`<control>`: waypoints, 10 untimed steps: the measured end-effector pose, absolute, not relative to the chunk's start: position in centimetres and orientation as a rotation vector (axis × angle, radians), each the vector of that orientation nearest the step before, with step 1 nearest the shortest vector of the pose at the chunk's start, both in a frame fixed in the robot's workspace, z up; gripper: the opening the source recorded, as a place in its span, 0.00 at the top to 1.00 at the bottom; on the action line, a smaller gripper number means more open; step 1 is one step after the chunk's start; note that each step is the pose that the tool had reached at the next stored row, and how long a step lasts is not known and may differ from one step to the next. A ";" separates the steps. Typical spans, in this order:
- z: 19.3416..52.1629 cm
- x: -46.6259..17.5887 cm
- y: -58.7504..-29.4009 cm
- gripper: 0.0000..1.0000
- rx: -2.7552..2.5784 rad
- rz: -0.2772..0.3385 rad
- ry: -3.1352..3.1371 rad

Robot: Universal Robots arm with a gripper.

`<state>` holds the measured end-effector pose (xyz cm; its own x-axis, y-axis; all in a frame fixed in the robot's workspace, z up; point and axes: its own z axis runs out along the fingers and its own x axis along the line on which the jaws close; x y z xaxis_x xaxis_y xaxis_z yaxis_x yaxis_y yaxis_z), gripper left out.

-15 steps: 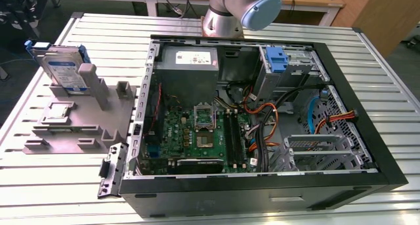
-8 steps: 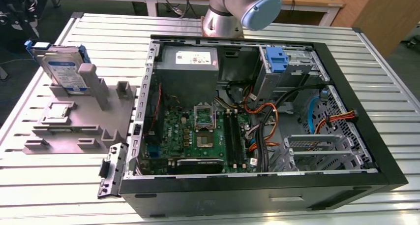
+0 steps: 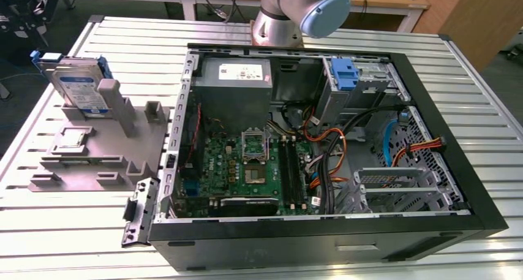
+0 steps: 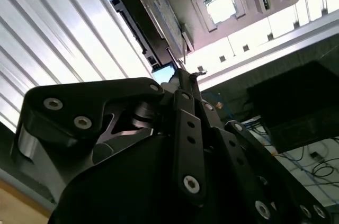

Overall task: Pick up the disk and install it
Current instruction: 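Pick up the disk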

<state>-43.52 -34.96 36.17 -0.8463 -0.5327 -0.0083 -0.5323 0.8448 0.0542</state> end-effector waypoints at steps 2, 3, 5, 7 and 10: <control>36.2 -43.5 -35.0 0.90 0.923 -0.085 -2.993; 36.2 -43.5 -35.0 0.90 0.949 -0.085 -2.985; 36.2 -43.5 -35.0 0.90 1.005 -0.085 -2.965; 36.1 -43.5 -35.0 0.90 1.058 -0.084 -2.946; 36.1 -43.5 -35.0 0.90 1.136 -0.084 -2.915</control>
